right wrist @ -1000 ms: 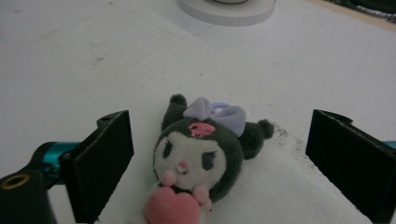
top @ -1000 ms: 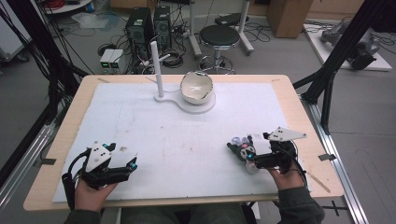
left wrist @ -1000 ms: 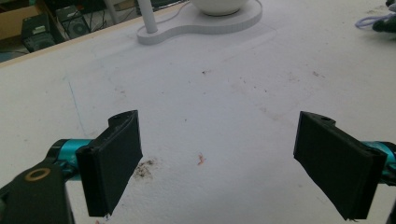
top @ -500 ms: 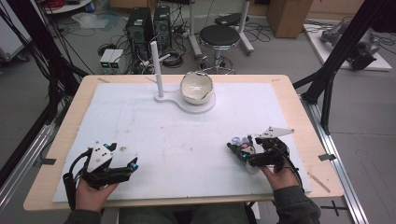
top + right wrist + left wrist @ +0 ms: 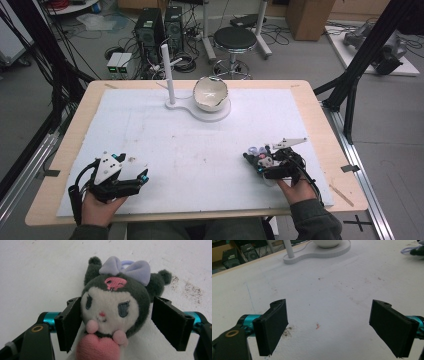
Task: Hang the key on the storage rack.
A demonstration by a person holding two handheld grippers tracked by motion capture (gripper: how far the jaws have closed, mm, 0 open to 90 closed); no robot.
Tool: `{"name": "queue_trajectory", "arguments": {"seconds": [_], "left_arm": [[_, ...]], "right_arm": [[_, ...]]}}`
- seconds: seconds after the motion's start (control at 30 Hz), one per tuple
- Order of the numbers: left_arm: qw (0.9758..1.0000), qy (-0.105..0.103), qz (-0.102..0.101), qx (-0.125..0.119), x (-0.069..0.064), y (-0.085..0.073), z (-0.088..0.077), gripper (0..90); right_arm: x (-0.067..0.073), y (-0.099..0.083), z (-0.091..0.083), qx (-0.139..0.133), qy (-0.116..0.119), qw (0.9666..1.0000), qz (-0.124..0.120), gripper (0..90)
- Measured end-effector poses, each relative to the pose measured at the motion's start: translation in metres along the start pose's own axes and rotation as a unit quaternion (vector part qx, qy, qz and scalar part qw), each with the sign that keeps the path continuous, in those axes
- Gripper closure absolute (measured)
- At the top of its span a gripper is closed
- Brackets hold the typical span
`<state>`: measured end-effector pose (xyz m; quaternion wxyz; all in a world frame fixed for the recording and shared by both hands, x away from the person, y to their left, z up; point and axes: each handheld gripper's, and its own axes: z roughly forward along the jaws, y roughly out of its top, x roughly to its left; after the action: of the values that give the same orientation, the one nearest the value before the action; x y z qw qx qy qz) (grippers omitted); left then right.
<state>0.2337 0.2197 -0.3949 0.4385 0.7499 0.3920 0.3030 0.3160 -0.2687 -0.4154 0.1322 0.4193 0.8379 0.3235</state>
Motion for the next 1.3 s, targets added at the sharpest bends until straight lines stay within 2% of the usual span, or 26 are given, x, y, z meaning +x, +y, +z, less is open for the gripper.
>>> {"name": "queue_trajectory", "arguments": {"seconds": [0.33,0.5,0.83,1.13,1.3], "left_arm": [[1.0,-0.001,0.0,-0.001,0.0,0.0,0.0,15.4],[1.0,0.0,0.002,0.0,0.0,0.0,0.0,15.4],[1.0,0.0,0.001,-0.002,-0.001,0.0,-0.001,15.4],[1.0,0.0,0.001,-0.003,0.0,0.0,-0.001,15.4],[1.0,0.001,0.001,-0.003,0.0,0.0,-0.001,15.4]], "right_arm": [[0.0,-0.001,0.004,0.012,0.011,0.9999,0.005,29.8],[-0.004,-0.002,0.003,0.008,0.024,0.9995,0.018,34.2],[-0.008,-0.004,0.001,-0.001,0.039,0.9991,0.016,39.8],[-0.008,-0.003,-0.007,-0.038,0.045,0.9983,-0.001,41.1],[-0.007,-0.001,-0.013,-0.065,0.058,0.9961,-0.015,41.2]]}}
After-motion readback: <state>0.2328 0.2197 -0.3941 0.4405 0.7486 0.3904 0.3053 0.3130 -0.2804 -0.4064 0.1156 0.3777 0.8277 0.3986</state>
